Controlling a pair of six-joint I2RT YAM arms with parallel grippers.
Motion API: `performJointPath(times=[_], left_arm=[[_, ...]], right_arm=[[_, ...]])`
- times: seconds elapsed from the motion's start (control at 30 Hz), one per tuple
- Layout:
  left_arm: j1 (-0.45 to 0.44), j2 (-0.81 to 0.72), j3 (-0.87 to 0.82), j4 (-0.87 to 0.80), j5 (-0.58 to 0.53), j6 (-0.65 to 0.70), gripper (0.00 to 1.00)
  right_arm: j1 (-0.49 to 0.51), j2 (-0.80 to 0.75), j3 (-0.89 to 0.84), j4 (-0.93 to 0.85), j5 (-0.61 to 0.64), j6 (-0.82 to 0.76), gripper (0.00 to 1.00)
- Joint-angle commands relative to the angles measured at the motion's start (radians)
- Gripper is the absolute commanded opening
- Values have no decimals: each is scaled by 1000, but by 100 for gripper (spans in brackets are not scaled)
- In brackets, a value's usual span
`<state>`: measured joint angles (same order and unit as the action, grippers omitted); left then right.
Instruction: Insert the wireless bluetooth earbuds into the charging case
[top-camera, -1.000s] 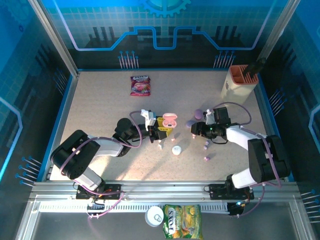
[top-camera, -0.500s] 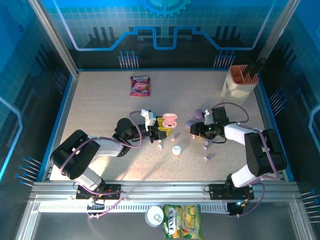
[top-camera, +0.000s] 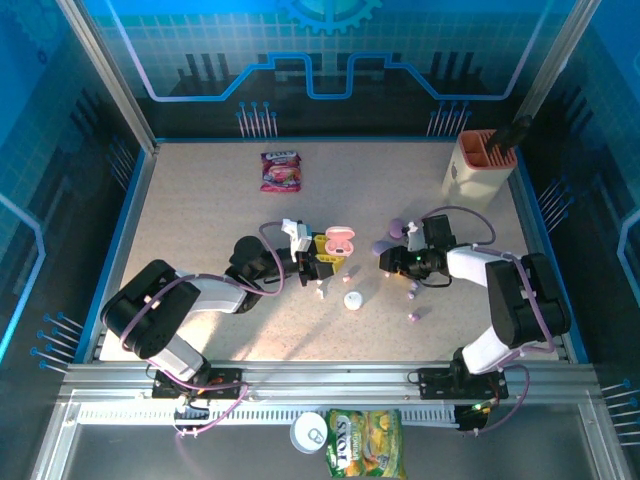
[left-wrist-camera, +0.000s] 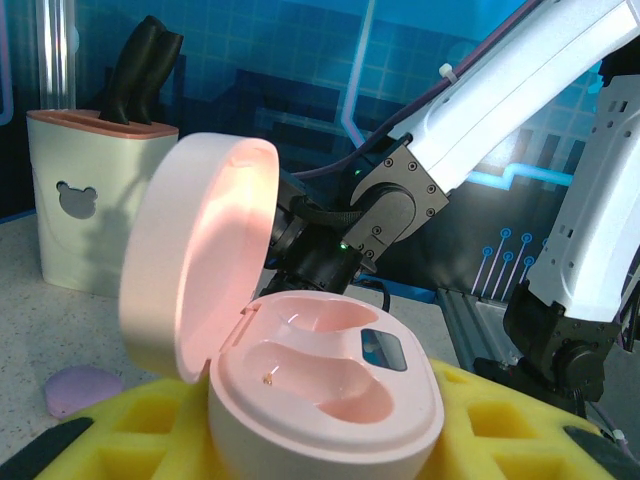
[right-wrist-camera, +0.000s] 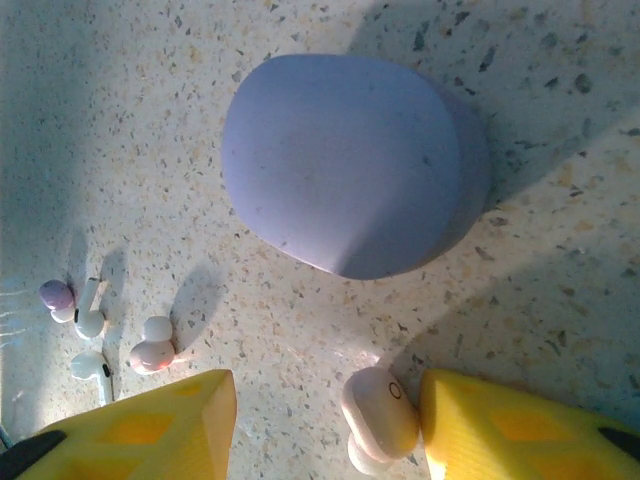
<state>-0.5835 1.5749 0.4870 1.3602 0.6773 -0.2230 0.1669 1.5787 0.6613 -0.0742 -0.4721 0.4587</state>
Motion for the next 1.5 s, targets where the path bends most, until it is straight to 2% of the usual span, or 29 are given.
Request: performJointPath(times=[0.0,0.33,0.63,0.8,0.87,1.0,1.47], left_arm=[[8,-32,-14,41,23,8,40],[8,-30,-16,42,22,12,40],[8,-25,-14,41,24,10,40],[9,-27,-19,41,22,13,40],[10,-28,-22,41,22,16,40],[11,-28,-24,41,21,19,40],[14,-27,-21,41,29,19,40]], right_arm=[[13,17,-3,-7,-31,-15,50],[18,4,-28,2,-54,-2,35],[28,41,-8,16,-54,11,26],[30,32,-5,12,-45,16,27],[30,13,-4,4,-19,17,33],[30,-6,16,-22,29,1,37],[65,79,90,-44,14,-22,39]])
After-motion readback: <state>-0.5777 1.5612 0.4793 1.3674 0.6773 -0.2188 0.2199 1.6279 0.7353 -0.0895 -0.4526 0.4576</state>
